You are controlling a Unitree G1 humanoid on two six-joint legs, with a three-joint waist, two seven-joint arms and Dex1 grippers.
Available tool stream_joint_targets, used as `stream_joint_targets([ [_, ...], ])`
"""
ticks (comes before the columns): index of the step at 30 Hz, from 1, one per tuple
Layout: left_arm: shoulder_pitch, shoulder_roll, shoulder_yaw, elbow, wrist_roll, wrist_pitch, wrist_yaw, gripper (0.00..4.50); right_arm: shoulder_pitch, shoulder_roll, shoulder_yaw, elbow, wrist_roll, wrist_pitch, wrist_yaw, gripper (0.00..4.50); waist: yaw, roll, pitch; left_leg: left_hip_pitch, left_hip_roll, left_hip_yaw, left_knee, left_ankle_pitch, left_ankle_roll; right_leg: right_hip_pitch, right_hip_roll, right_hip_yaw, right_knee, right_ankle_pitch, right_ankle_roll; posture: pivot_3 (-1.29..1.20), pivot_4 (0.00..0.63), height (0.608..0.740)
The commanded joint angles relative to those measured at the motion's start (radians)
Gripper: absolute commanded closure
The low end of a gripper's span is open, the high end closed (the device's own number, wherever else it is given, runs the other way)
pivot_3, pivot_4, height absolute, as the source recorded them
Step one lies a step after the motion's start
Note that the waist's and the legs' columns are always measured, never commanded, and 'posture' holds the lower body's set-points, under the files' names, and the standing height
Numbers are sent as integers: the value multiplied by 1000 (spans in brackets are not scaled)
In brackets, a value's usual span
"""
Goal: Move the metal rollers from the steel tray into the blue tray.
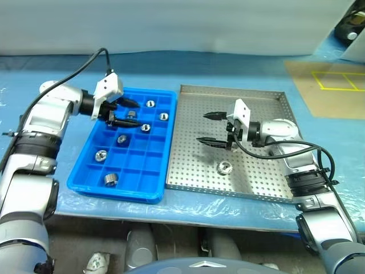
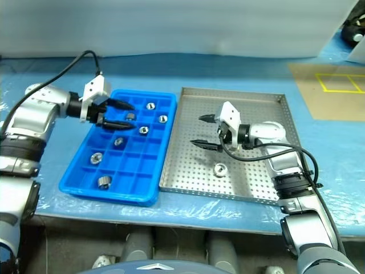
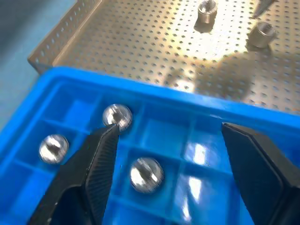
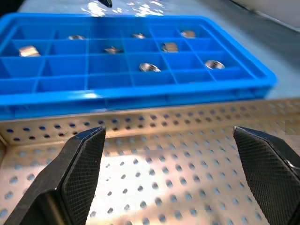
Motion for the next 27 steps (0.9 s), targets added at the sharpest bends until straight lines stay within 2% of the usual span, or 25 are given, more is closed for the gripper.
stream_joint_targets([
  [1,-131,-101,-41,225,94,-189,40,829,64,-53,-100,-121,34,42,-56,0,-9,0,0,0,-1,0,0,0,1,0,1,1,-1,0,1,-307,150,740],
  [4,-215,-218,-74,396,169,-309,93,829,154,-84,-158,-227,57,94,-103,0,-25,0,0,0,-5,0,2,-3,6,2,-1,4,-3,2,4,-392,150,740],
  [6,-253,-305,-75,458,176,-348,58,829,228,-97,-199,-321,80,141,-139,0,-40,0,0,-1,-6,0,4,-5,8,3,-1,6,-5,3,5,-436,150,740],
  [9,-274,-397,-78,503,195,-419,2,829,317,-109,-247,-429,102,195,-188,0,-63,-1,0,-2,-7,0,4,-6,11,4,-1,7,-8,4,7,-514,150,740],
  [16,-274,-565,-109,559,270,-526,25,829,470,-104,-327,-604,146,284,-288,0,-108,0,-1,3,-9,2,5,-8,14,12,-2,11,-16,6,10,-608,150,740],
  [20,-272,-572,-45,545,206,-480,-71,829,550,-99,-318,-696,201,341,-301,0,-127,0,-1,5,-12,4,6,-12,21,13,-2,17,-17,7,11,-615,150,740],
  [23,-235,-491,-68,462,58,-362,-167,829,551,-97,-282,-704,197,346,-319,0,-145,0,-1,7,-14,5,6,-13,22,13,-2,20,-17,7,12,-604,150,740],
  [27,-174,-344,-102,330,-113,-153,-172,829,515,-112,-284,-665,207,340,-314,0,-158,0,-1,10,-14,7,5,-13,22,13,-2,22,-16,7,12,-563,150,740],
])
